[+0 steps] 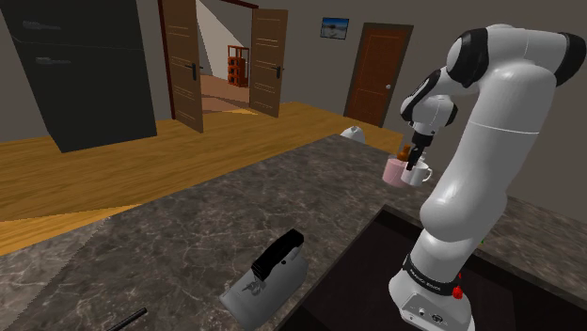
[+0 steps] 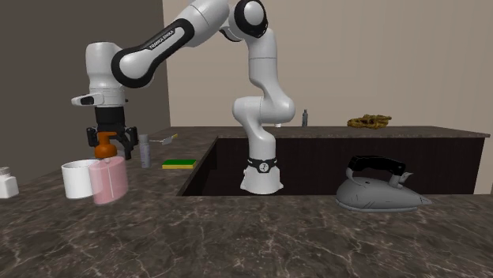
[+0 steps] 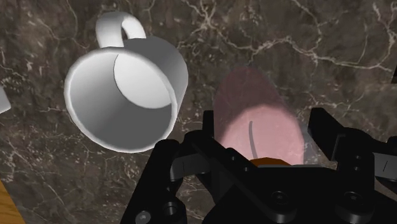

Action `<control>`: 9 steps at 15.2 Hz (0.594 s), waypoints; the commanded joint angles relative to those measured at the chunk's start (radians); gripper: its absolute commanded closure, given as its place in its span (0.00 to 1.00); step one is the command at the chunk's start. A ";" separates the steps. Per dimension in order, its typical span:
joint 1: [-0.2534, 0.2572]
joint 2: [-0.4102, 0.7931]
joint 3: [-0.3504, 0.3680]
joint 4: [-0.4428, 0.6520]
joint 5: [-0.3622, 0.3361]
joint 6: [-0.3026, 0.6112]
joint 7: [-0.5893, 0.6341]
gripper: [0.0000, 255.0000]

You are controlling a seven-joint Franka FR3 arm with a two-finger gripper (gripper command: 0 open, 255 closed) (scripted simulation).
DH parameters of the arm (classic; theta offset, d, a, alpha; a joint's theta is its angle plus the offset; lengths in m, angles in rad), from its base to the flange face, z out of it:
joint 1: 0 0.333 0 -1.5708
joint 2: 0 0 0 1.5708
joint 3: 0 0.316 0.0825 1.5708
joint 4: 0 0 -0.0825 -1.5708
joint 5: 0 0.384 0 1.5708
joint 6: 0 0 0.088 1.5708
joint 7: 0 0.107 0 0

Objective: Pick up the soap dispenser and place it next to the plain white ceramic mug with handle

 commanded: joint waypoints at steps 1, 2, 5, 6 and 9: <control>0.000 0.000 0.000 0.000 0.000 0.000 0.000 0.00; 0.000 0.000 0.000 0.000 0.000 0.000 0.000 0.00; 0.000 0.000 0.000 0.000 0.000 0.000 0.000 0.00; 0.000 0.000 0.000 0.000 0.000 0.000 0.000 0.00; 0.014 -0.082 -0.006 0.046 -0.081 -0.096 0.059 0.00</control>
